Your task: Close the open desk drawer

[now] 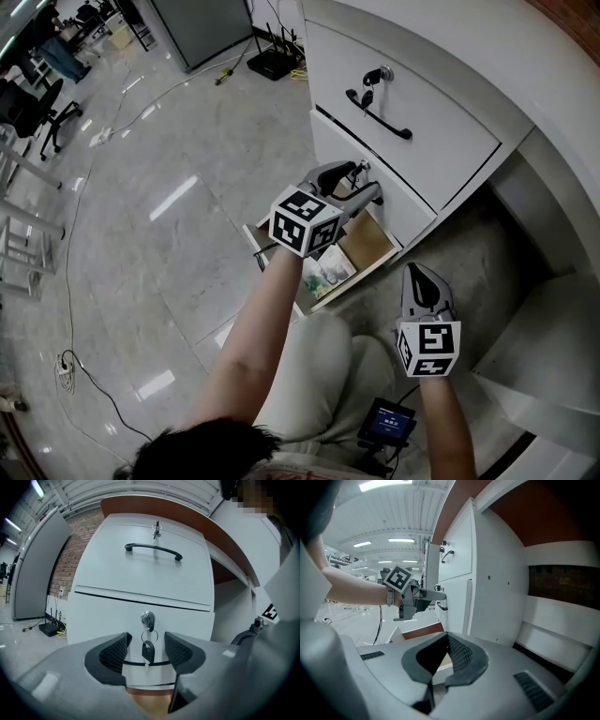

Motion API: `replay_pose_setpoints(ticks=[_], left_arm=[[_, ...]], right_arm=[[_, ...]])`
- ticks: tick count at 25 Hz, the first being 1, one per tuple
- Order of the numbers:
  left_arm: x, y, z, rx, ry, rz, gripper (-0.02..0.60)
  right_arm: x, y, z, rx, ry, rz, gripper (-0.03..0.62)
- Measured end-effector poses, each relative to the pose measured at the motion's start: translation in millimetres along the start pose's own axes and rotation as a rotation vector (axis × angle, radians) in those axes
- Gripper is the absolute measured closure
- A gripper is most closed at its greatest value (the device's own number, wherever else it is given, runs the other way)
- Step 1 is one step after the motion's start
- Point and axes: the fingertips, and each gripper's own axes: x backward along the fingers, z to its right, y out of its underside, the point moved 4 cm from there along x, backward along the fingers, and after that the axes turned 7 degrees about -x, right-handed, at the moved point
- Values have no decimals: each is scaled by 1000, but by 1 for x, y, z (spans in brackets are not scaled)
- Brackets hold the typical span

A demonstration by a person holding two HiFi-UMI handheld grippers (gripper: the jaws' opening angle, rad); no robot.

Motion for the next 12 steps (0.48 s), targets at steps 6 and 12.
replay_pose_setpoints(ticks=[6, 12], left_arm=[[-12, -4, -2, 1, -3, 3, 344], [-16, -5, -5, -3, 18, -8, 342]], right_arm=[[0, -2, -2, 9, -5, 2, 582], [1, -4, 2, 6, 9, -2, 583]])
